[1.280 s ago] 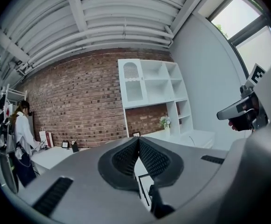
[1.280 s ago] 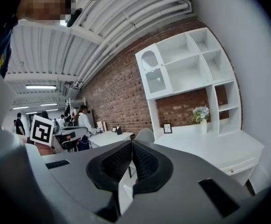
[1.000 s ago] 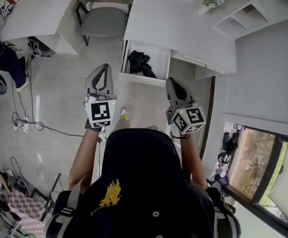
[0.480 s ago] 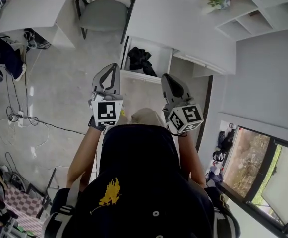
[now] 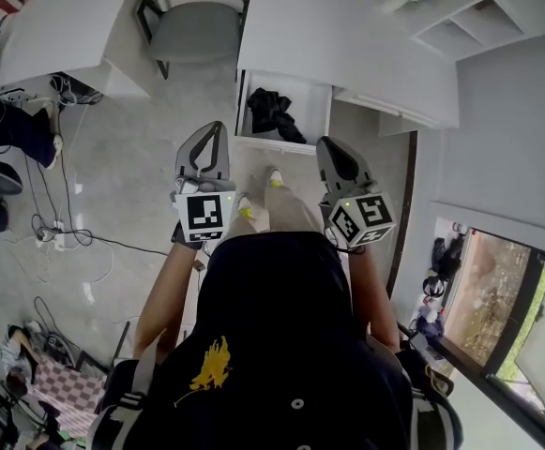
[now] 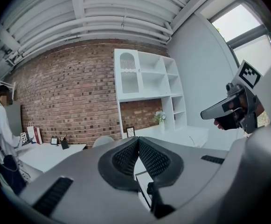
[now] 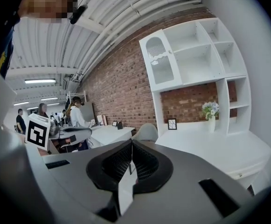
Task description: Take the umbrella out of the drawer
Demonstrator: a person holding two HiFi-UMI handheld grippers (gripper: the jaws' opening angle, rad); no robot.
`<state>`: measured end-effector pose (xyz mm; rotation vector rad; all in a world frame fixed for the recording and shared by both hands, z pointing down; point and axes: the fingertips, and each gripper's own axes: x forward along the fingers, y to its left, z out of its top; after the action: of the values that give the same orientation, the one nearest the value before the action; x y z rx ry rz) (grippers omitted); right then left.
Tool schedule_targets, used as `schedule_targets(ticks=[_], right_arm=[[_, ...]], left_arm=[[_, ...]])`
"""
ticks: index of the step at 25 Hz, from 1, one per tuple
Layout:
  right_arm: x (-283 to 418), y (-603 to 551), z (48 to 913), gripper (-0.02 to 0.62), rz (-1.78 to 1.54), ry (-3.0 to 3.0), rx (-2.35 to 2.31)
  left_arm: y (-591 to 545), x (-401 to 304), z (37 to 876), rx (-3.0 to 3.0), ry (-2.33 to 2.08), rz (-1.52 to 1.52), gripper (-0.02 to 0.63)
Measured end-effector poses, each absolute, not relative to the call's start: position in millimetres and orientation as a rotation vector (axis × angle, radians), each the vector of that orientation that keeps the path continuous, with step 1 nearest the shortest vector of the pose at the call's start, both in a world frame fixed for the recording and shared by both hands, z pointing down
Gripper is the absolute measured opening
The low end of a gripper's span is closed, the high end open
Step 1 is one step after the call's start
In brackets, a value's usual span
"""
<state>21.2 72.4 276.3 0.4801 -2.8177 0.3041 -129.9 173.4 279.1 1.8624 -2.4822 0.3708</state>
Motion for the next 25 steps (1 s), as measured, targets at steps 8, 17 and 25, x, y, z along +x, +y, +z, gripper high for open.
schedule_targets(ticks=[8, 17, 25], right_arm=[[28.6, 21.5, 293.6, 0.026, 0.329, -2.79, 0.451], [18.7, -43.2, 318.4, 0.026, 0.393, -2.787, 0.364], [4.9, -74.4, 348.5, 0.026, 0.427, -2.761, 0.261]], left_arm=[[142.3, -135.1, 273.8, 1.807, -2.499, 0.429, 0.017], [109.4, -145.2, 275.2, 1.695, -2.52, 0.557, 0.017], [94.0, -154.7, 292.7, 1.57, -2.517, 0.634, 0.017]])
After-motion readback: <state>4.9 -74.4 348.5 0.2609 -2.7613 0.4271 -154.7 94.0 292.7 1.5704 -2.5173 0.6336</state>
